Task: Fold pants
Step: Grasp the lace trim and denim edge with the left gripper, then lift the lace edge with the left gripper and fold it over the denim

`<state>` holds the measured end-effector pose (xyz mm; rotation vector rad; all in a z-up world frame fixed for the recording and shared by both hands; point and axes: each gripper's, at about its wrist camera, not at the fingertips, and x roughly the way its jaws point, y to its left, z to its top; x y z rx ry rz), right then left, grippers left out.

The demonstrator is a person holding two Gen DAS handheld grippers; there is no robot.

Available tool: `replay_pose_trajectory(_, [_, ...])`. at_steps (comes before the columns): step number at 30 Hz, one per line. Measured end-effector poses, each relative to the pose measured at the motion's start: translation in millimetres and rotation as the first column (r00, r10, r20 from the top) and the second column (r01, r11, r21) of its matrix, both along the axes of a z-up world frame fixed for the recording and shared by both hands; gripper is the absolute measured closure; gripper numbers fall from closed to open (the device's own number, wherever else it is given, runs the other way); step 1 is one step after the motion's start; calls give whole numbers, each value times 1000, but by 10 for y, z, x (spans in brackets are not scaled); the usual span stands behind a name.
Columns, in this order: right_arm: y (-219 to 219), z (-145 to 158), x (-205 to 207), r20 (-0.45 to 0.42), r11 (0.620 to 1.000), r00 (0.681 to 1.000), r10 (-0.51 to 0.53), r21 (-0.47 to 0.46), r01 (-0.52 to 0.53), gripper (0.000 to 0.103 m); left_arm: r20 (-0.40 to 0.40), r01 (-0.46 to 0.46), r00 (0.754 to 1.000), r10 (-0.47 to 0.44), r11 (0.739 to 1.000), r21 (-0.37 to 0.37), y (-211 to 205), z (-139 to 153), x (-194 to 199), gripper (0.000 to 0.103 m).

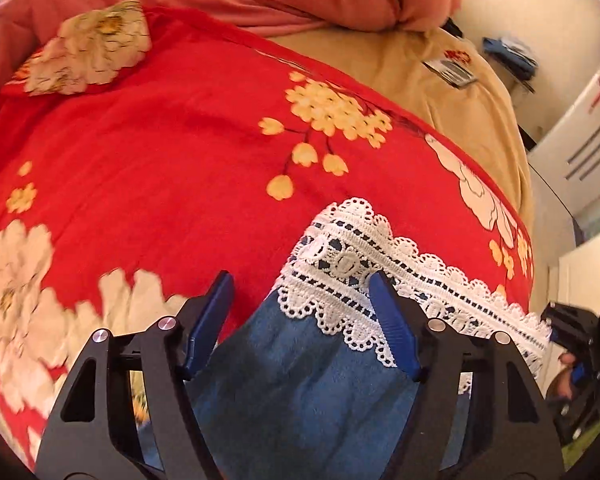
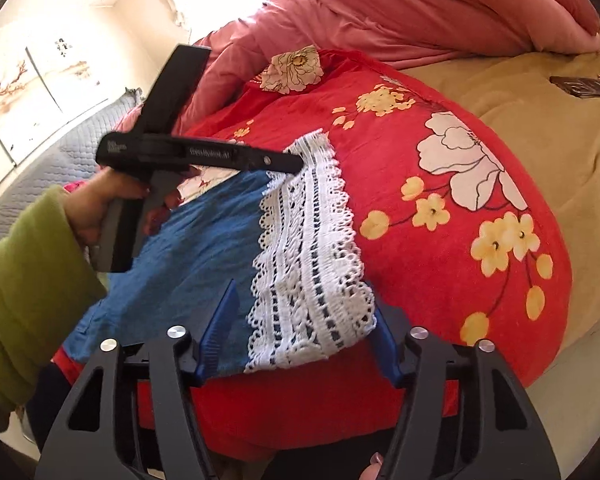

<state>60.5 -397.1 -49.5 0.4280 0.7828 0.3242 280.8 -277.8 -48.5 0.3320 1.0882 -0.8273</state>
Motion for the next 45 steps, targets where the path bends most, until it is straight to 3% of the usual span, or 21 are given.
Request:
replay_pose_trajectory(4, [22,-21,64,0,998,1000,29,52,-28,50,-36,58,998,-61,996,-72,25,-54,-2,41])
replay_pose_trajectory(9, [74,-52,108,-19,999,1000,12,40,-11,48,-85,35,995,-48,989,-141,95,-133,71,41])
replay_pose_trajectory(10, [92,-50,118,-17,999,1000,14,35,-13,48,-94,36,994,-50,988,-151,100,-135,55,44])
replay_pose_trajectory(11, [113,-47,128,-19,999,1000,20,26,-20,48,-104,42,993,-60,986,-161,99,-126,41,56])
replay_pose_trajectory(13, [163,-21,140,-18,999,999,47,-3,-47,50,-107,35,993,-50,989,-145,91,-105,22,61])
replay_pose_trajectory(16, [165,-10,148,-23,998,998,58,8,-58,70,-91,25,995,-34,994,-107,24,-61,-19,70])
replay_pose_trajectory(18, [177,12,143,-23,997,997,74,30,-73,73,-52,33,998,-38,996,-84,-6,-15,-73,78])
replay_pose_trajectory(21, [254,94,110,-16,996,996,85,2,-85,75,-62,10,998,-16,995,-96,48,32,-77,84])
replay_pose_trajectory(27, [467,424,-11,44,993,992,115,-46,-113,75,-40,-9,999,1,982,-189,365,308,-215,87])
replay_pose_trajectory(35, [1068,928,-157,161,967,961,223,-158,-198,75,0,-106,994,114,930,-353,1248,835,-418,87])
replay_pose_trajectory(40, [1595,981,-160,190,922,928,322,-283,-262,75,-20,-210,975,222,886,-412,1887,833,-502,87])
replay_pose_trajectory(43, [1953,861,-166,166,873,907,387,-382,-303,75,-79,-342,937,340,855,-391,2182,669,-510,81])
replay_pose_trajectory(45, [2187,755,-196,139,835,891,432,-435,-337,75,-135,-423,905,404,812,-403,2410,575,-525,81])
